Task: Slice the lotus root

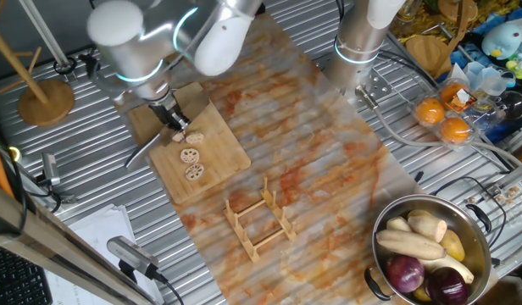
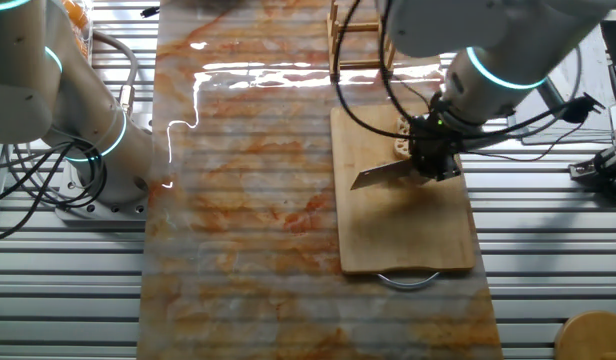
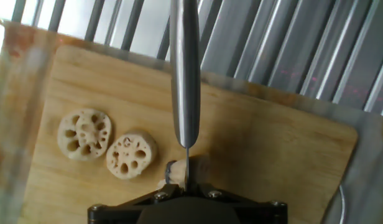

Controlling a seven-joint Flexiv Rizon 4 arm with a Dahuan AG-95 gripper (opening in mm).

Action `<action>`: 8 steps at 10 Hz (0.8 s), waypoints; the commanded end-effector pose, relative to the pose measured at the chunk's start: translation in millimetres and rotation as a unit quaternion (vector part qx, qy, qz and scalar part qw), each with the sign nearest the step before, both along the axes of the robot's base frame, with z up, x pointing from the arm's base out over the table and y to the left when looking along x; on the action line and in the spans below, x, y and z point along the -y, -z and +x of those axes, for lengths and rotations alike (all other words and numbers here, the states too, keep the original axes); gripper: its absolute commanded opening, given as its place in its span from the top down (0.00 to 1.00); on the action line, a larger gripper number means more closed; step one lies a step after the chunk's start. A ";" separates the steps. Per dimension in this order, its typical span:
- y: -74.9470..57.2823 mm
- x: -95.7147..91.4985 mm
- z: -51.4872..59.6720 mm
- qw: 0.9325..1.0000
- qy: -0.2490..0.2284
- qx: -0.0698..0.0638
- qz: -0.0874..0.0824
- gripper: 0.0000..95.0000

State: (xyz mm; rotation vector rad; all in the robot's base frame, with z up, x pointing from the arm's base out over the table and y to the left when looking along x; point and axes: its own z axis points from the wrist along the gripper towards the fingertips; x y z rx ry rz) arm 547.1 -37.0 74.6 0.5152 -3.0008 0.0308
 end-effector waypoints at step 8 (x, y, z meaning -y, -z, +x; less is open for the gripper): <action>-12.8 -4.7 -4.4 0.998 0.066 0.000 0.003 0.80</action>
